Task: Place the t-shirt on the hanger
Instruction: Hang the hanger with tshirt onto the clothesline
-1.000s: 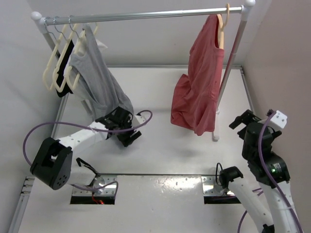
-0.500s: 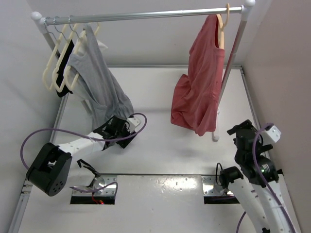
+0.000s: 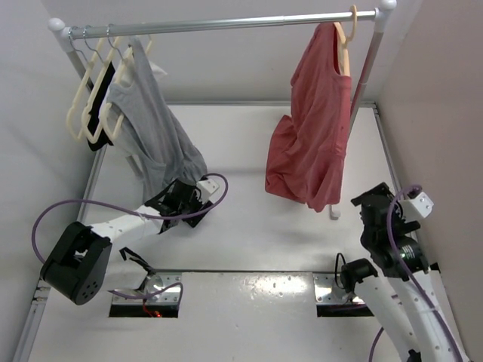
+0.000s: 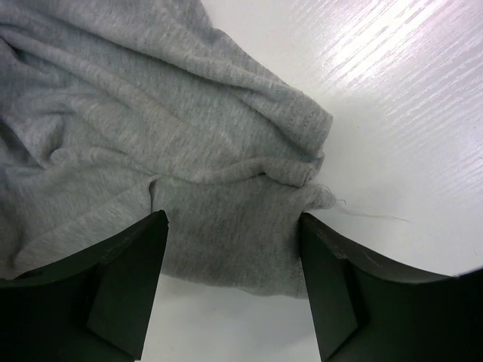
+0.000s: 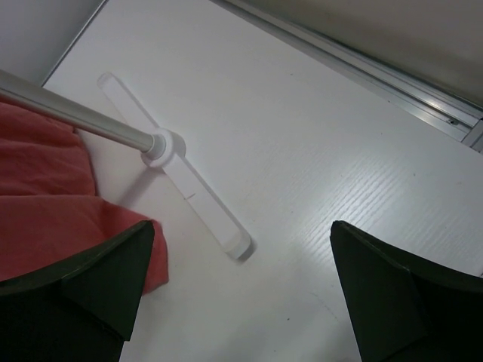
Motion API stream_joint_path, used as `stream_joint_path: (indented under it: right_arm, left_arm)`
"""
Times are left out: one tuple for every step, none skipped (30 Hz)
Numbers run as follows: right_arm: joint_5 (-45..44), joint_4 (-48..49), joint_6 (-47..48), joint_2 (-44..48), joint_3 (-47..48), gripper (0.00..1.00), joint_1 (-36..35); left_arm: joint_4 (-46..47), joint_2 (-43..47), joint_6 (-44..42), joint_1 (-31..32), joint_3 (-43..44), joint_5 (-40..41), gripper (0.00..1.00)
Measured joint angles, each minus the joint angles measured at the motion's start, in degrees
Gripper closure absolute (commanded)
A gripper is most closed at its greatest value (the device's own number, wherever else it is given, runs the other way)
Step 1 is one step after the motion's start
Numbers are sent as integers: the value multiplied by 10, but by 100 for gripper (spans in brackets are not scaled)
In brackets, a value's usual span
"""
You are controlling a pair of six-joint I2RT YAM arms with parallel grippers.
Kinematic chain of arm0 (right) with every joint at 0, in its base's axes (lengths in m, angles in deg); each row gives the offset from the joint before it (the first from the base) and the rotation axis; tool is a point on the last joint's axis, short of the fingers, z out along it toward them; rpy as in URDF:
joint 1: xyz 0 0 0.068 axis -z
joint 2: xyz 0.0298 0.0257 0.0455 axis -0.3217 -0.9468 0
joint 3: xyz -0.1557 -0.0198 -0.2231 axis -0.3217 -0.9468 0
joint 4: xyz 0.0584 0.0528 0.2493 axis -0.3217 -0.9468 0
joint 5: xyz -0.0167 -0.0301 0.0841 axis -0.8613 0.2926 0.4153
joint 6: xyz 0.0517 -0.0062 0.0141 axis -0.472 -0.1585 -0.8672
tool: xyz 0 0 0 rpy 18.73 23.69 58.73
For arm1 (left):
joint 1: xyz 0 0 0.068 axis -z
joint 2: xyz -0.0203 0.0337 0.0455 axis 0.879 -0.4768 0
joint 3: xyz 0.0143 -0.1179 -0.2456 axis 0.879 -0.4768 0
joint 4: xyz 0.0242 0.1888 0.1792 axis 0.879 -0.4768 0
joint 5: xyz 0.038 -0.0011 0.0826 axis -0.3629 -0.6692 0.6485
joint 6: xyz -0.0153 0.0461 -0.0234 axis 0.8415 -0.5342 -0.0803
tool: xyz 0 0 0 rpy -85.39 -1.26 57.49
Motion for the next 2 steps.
stream_joint_path:
  right_arm:
    - [0,0,-3,-4,0,0,0]
    - [0,0,-5,-8,0,0,0]
  left_arm:
    - [0,0,0,0,0,0,26]
    - [0,0,0,0,0,0,26]
